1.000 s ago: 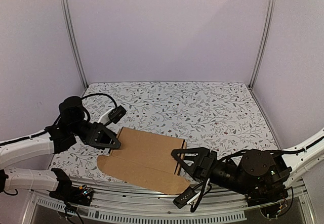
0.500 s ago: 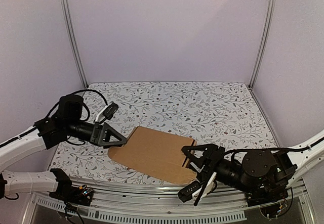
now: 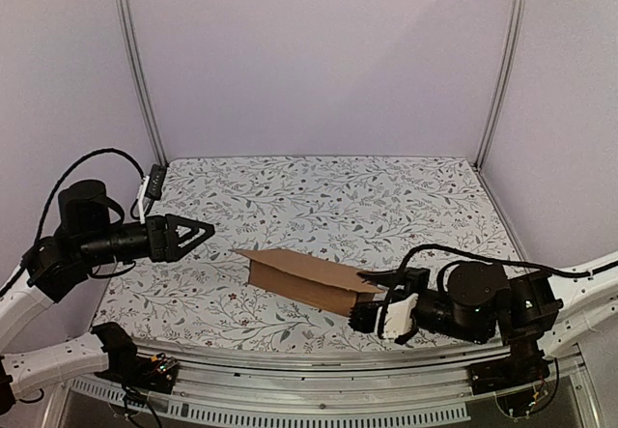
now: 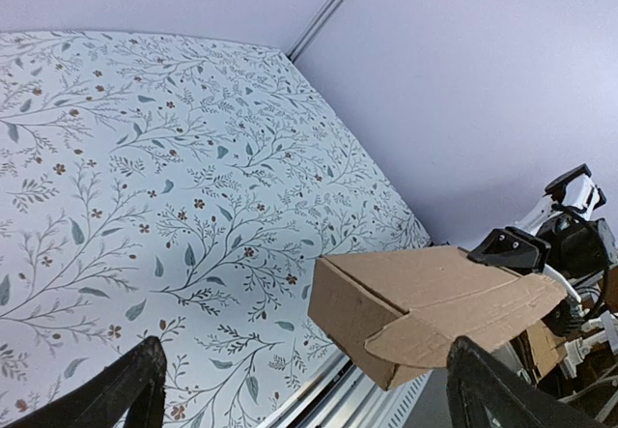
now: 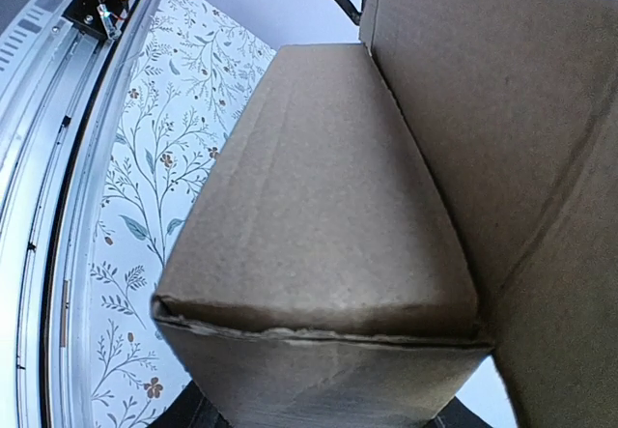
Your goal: Fold the paper box
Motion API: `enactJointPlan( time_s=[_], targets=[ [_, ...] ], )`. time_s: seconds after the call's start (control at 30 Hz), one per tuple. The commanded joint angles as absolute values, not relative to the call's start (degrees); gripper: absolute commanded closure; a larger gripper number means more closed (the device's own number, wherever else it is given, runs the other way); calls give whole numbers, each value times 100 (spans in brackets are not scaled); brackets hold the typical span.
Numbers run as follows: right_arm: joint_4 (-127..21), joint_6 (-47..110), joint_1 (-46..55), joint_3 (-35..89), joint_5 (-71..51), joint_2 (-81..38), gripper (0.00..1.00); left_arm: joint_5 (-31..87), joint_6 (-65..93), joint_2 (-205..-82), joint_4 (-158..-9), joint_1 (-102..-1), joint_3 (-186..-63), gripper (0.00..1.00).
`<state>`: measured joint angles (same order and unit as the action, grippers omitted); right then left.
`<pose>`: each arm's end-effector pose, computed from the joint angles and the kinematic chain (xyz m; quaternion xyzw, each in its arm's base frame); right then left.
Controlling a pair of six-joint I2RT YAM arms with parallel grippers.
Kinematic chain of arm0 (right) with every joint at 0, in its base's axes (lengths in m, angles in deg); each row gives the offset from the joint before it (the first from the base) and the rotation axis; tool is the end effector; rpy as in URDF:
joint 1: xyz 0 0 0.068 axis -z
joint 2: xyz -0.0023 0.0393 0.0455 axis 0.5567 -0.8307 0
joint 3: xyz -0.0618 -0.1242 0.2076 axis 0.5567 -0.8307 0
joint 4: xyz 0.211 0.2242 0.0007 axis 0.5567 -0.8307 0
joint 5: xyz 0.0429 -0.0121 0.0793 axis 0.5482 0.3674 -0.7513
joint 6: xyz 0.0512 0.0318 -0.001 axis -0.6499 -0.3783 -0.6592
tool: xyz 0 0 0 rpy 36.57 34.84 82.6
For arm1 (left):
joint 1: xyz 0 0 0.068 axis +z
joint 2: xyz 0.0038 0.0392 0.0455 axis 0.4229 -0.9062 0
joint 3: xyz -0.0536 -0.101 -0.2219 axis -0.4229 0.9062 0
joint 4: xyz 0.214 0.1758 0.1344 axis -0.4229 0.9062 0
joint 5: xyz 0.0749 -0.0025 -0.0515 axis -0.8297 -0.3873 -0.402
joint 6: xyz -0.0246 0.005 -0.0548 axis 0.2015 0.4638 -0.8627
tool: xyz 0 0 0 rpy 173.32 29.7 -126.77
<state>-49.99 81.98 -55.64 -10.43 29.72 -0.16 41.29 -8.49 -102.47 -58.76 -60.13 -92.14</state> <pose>0.0267 0.3004 0.2301 -0.6548 0.4589 0.0056 0.6005 0.1712 -0.1407 0.2992 0.1163 0.7931 -0.4544 0.3885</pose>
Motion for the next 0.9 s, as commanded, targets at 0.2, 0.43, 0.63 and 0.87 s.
enactJointPlan(
  time_s=[0.2, 0.43, 0.63, 0.87],
  targets=[
    [-4968, 5495, -3873, -1211, -166, -256, 62, 4089, -729, -10331, -6154, -5965, -9062, 0],
    [-4478, 4690, -3078, -1350, -2032, -569, 62, 4155, -990, -10607, -6616, -5973, -8728, 0],
    [-4153, 4263, -2683, -1431, -2857, -872, 62, 4325, -1029, -10935, -6767, -6104, -8632, 0],
    [-3894, 3946, -2488, -1421, -3300, -1166, 63, 4230, -1117, -10999, -7029, -6346, -8457, 3]
  ],
)
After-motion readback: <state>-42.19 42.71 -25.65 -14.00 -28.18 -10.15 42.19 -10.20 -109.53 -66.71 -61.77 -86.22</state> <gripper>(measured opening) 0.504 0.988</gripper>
